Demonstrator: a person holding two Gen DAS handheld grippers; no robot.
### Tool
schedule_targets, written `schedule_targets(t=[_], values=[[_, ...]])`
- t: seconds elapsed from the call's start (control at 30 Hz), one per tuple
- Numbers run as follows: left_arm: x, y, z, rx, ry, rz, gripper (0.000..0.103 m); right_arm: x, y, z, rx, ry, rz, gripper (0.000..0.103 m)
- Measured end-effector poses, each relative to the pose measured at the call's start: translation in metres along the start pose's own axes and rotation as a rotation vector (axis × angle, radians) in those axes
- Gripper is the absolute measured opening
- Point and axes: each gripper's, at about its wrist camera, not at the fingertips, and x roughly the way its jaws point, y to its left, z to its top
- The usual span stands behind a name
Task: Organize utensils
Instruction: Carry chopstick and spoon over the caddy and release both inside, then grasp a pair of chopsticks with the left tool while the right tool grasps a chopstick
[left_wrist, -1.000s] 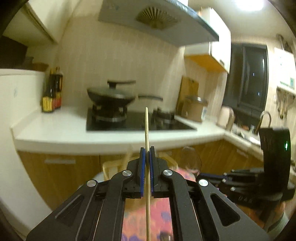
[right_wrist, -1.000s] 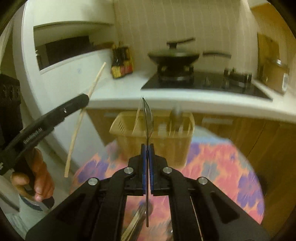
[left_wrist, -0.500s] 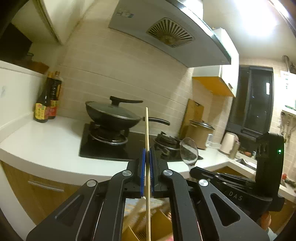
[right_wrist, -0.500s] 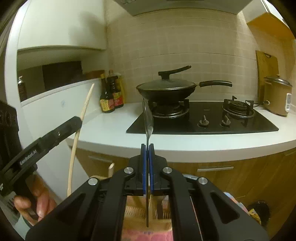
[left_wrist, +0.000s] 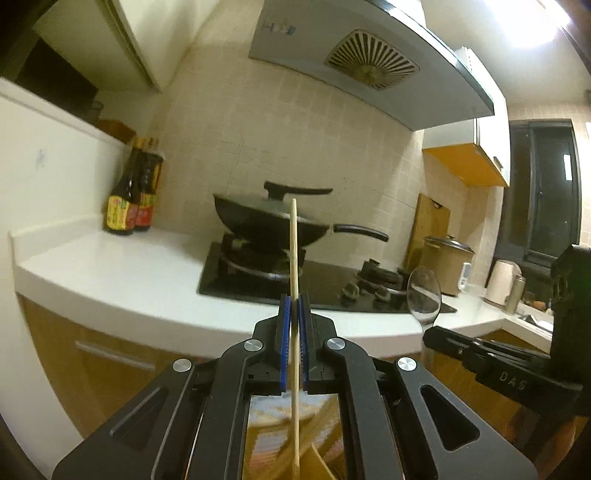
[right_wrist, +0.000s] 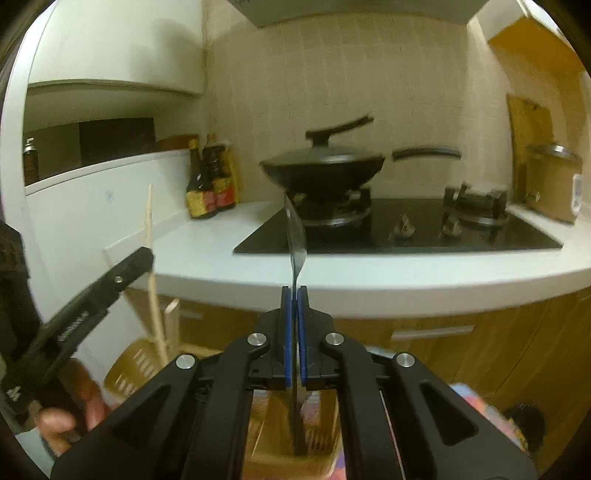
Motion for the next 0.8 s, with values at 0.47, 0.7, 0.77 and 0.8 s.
schedule_targets(t=[0.47,0.7,0.77,0.8], values=[[-0.066,0.003,-0.016,-0.016,0.186,-0.062,0.049,-0.087,0.001,-0.037,0.099,0.145,-0.008,0.055],[-0.102,-0.035,-0.043,0.102,0.403,-0.155,0.057,-0.124,0.006,-0.072,0.101,0.29,-0.086,0.054],[-0.111,-0.041,-0.055,0.106,0.447,-0.158,0.057,-0.138,0.001,-0.088,0.126,0.312,-0.15,0.05],[-0.116,-0.044,-0.063,0.106,0.481,-0.163,0.057,-0.143,-0.003,-0.095,0.147,0.322,-0.17,0.049]])
